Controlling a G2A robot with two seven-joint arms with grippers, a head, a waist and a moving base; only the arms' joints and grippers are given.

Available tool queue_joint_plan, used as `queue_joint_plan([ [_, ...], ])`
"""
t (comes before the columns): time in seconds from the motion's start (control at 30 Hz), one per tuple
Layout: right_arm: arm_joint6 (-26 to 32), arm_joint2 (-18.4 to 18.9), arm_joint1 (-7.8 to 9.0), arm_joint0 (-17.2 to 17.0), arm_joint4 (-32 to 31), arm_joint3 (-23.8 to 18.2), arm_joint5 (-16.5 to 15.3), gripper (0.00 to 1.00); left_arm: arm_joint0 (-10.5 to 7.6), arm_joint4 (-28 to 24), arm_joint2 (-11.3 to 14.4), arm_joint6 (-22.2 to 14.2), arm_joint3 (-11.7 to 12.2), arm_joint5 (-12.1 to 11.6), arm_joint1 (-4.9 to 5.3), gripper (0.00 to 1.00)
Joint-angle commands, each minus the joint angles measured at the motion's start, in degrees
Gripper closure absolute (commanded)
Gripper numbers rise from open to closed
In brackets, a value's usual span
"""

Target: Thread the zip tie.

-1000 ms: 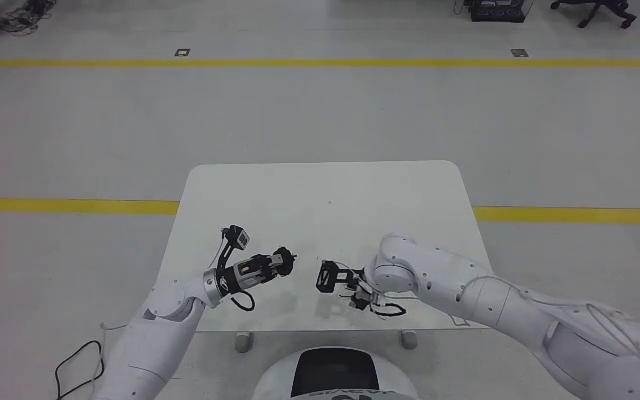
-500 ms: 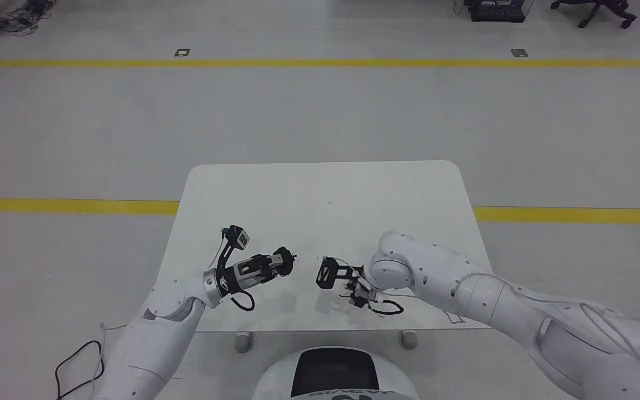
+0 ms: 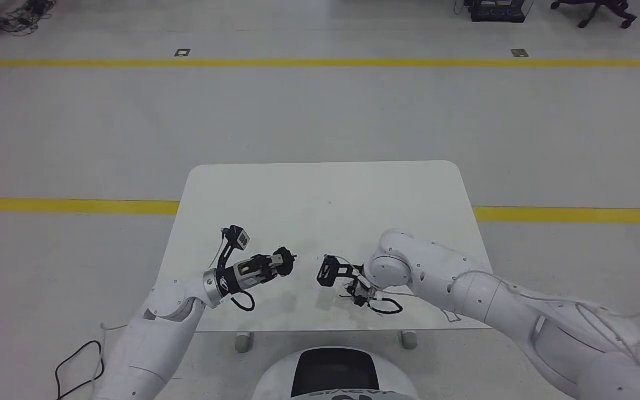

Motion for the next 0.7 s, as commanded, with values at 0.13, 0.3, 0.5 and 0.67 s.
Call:
queue_joint_plan([
  [0.13, -0.5, 0.0, -0.77, -0.2, -0.4, 1.4, 0.0, 0.87, 0.0, 0.0, 0.0, 0.0, 0.0, 0.0, 0.0, 1.0],
  [0.3, -1.3, 0.0, -1.29, -0.5, -1.1, 2.4, 0.0, 0.83, 0.0, 0.0, 0.0, 0.0, 0.0, 0.0, 0.0, 1.0],
  [0.5, -0.7, 0.0, -2.15, -0.5, -1.2, 4.0, 0.0, 0.83, 0.0, 0.0, 0.0, 0.0, 0.0, 0.0, 0.0, 1.0],
  [0.67, -0.6, 0.0, -2.86, -0.4, -1.5, 5.3, 0.0, 0.82, 0.0, 0.0, 0.0, 0.0, 0.0, 0.0, 0.0, 1.0],
])
